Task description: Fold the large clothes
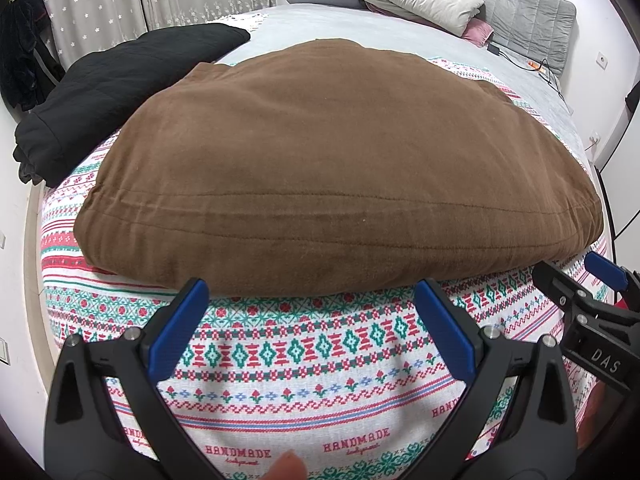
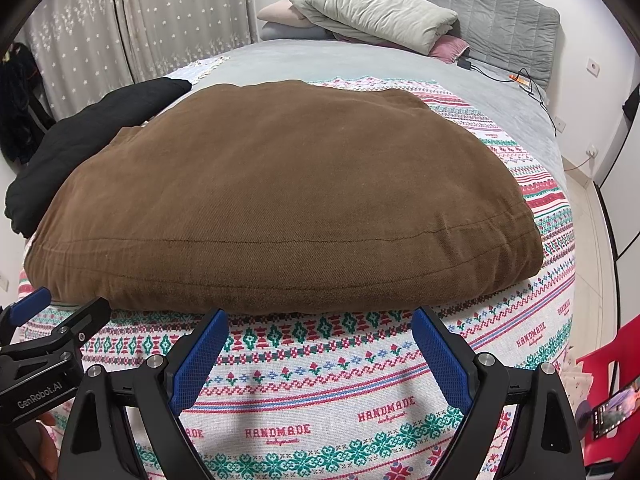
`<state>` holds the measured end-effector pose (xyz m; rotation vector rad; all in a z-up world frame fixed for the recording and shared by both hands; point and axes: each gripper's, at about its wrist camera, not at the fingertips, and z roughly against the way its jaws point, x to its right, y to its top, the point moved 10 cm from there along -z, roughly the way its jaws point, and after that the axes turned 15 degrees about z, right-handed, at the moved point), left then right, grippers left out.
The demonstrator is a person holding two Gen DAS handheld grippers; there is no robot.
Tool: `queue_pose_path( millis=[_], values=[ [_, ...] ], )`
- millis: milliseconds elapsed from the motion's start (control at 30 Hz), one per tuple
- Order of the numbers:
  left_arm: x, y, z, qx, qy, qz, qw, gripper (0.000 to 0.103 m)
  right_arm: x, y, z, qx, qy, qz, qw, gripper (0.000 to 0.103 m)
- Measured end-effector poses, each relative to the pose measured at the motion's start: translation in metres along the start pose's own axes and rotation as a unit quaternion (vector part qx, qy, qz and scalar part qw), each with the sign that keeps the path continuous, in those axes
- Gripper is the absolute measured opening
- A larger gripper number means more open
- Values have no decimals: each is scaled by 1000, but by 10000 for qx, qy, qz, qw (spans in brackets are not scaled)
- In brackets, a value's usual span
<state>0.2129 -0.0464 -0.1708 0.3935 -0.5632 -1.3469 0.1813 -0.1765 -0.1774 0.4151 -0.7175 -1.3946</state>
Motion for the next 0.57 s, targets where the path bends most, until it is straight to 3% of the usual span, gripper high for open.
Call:
queue_pose_path(
  millis=[567],
  values=[
    [-3,-1,-1,-65,-2,-31,10000,102,-1,0,-1,-19,5,10,10000,94]
  ],
)
